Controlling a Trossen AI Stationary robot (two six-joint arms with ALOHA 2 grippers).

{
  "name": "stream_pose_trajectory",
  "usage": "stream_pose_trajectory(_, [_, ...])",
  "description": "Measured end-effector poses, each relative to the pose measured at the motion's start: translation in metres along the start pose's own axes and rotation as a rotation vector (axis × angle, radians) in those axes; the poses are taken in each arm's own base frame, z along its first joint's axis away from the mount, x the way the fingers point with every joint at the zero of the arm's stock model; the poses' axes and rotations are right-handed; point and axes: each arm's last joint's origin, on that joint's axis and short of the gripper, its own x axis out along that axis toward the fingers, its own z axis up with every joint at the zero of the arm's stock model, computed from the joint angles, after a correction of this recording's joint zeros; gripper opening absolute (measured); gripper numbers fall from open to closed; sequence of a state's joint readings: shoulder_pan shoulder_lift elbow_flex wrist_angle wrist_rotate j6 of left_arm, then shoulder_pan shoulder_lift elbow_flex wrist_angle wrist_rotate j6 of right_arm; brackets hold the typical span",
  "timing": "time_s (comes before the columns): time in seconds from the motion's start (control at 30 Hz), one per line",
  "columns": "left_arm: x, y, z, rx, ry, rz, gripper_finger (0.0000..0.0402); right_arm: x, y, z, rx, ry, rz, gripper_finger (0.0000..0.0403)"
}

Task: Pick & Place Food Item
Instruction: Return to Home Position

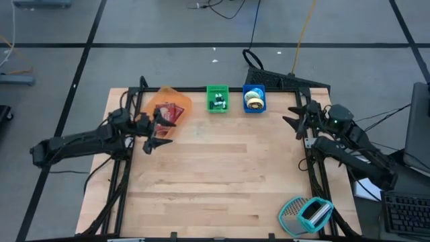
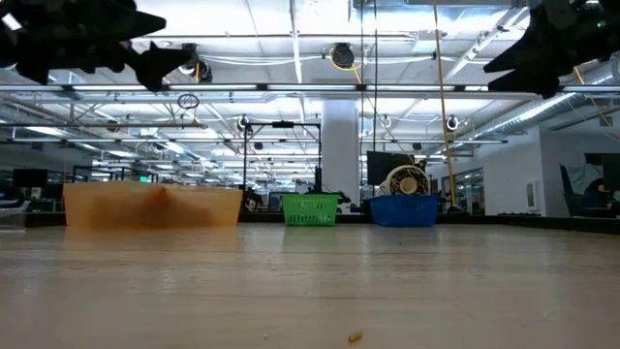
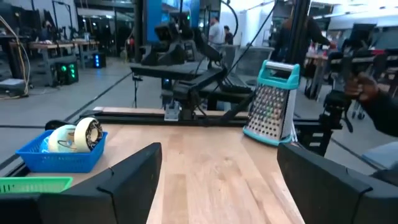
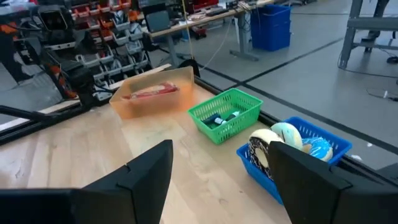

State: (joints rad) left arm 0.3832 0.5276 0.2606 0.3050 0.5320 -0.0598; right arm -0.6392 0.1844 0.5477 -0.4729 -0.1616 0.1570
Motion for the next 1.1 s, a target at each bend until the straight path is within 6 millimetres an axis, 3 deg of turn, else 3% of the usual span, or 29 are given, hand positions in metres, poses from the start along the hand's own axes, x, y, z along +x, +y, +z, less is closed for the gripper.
stream_pose_trajectory(0.2, [-0.011,-0.006,-0.011,-0.002,-0.029,-0.002,0.0310,0.007,-0.003,-0.013,0.020,-0.024,0.017,0.0254])
stream_pose_trajectory(0.4, [-0.015,-0.008,-0.016,0.006,-0.040,-0.003,0.0317,0.020,-0.002,-0.025,0.037,-0.095,0.164,0.0254])
stream_pose_trajectory(0.57, [-0.015,-0.008,-0.016,-0.002,-0.040,-0.003,0.0323,0.034,-0.001,-0.046,0.066,-0.056,0.231,0.0254])
stream_pose_trajectory(0.77, [-0.013,-0.011,-0.017,0.009,-0.036,-0.029,0.0318,0.044,0.015,-0.064,0.050,-0.049,0.410,0.0254])
stream_pose_trajectory(1.1, [-0.011,-0.016,-0.017,0.005,-0.036,-0.068,0.0320,0.035,0.044,-0.069,-0.037,-0.069,0.497,0.0254])
